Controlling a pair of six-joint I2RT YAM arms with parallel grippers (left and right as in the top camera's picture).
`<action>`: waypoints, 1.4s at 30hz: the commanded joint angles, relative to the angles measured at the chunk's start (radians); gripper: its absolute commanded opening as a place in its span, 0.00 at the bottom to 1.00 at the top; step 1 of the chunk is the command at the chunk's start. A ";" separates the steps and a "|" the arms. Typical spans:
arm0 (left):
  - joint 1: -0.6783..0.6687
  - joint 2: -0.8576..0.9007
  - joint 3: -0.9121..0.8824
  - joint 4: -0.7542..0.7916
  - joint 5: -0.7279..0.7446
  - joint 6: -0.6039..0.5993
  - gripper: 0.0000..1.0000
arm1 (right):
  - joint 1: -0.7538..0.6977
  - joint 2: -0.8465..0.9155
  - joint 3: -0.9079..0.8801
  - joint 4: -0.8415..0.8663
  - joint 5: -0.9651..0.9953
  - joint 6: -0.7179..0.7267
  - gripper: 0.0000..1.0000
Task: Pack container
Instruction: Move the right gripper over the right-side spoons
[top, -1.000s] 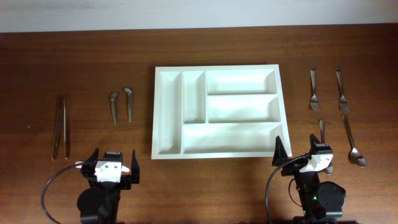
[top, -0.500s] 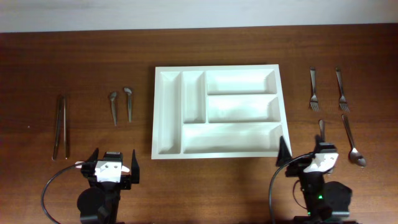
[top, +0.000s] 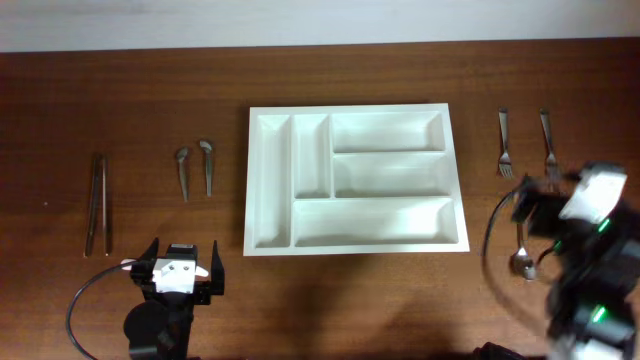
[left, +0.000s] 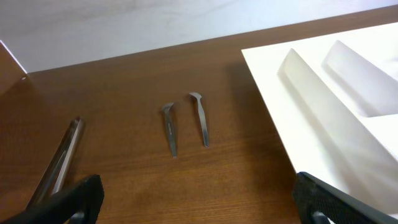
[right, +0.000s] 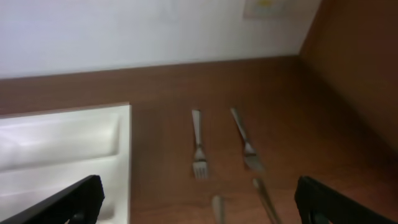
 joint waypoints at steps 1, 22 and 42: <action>0.004 -0.007 -0.006 0.003 0.011 -0.009 0.99 | -0.127 0.260 0.191 -0.109 -0.241 -0.089 0.99; 0.004 -0.007 -0.006 0.003 0.011 -0.009 0.99 | -0.261 0.867 0.645 -0.578 -0.004 -0.341 0.99; 0.004 -0.007 -0.006 0.003 0.011 -0.009 0.99 | -0.175 0.872 0.645 -0.628 0.060 -0.242 0.99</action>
